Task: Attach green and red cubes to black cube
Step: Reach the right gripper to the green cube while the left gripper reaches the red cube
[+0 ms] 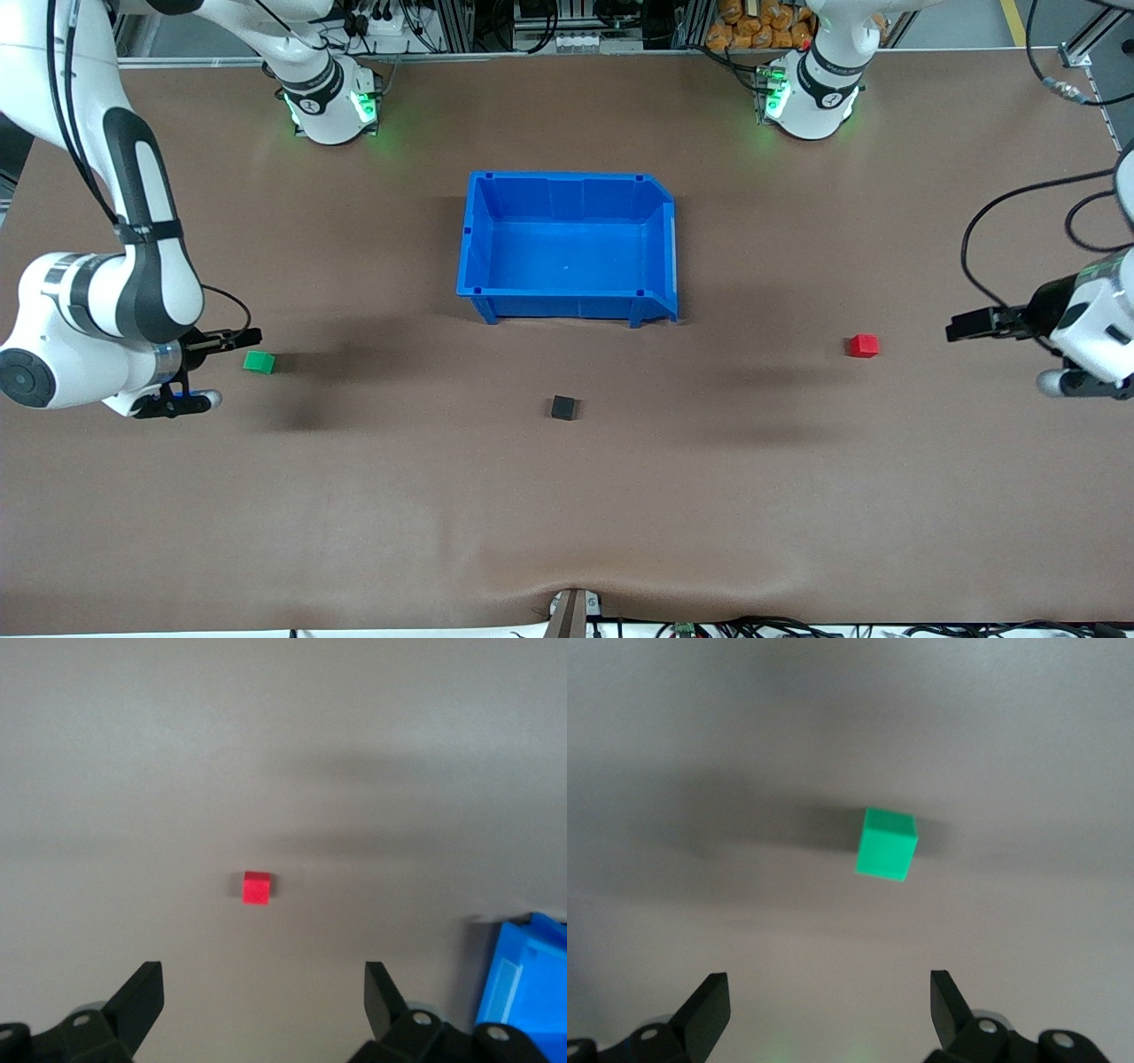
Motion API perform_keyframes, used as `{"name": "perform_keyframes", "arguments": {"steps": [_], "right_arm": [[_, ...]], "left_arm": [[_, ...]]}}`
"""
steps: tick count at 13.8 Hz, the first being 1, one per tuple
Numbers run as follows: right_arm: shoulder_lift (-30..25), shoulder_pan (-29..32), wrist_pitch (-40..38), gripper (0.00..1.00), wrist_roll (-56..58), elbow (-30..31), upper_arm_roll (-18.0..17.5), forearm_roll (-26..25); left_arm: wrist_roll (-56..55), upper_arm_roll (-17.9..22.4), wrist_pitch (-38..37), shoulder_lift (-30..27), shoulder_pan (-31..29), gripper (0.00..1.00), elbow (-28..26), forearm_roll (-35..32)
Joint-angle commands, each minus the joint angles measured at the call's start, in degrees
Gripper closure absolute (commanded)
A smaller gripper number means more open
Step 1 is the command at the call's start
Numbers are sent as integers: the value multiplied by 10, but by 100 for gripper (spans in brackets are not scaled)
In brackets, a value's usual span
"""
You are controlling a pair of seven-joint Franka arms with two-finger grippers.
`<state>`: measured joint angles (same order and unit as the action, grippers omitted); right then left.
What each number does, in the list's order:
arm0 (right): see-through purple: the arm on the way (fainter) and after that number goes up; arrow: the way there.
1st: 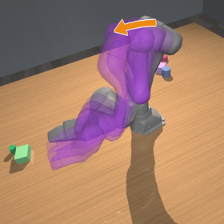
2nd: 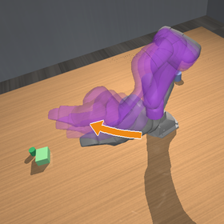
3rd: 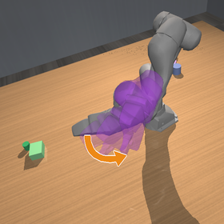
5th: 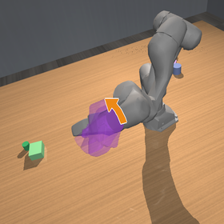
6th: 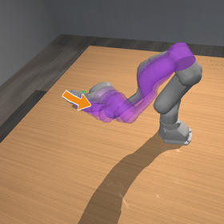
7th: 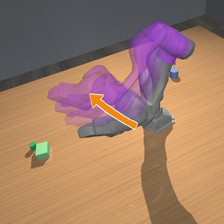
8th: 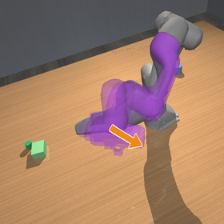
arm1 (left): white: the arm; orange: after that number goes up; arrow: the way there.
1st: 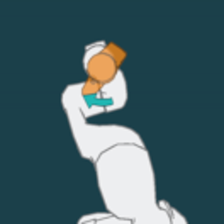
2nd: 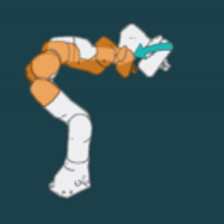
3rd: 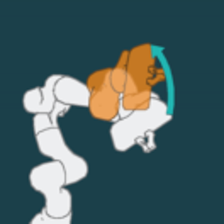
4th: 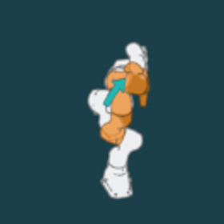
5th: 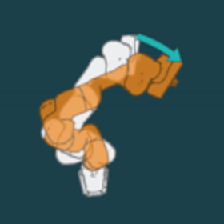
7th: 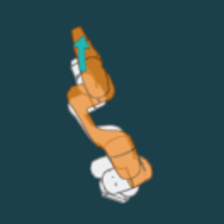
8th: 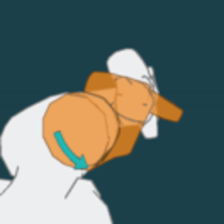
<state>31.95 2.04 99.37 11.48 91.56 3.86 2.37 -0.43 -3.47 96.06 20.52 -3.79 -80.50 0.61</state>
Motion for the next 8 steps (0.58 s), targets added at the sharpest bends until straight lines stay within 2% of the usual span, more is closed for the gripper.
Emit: {"name": "perform_keyframes", "arguments": {"steps": [1,4,6,8], "right_arm": [[0,20,55,0,10,25,-3,10],[-12,22,114,0,10,71,-3,11],[-38,22,166,0,7,124,-3,11],[-77,20,284,0,4,206,-3,11]], "left_arm": [[-26,0,26,29,23,0,18,-10],[-38,0,49,67,34,0,11,-11],[-53,1,51,77,33,0,10,-11],[-78,0,53,90,36,0,4,-21]]}}
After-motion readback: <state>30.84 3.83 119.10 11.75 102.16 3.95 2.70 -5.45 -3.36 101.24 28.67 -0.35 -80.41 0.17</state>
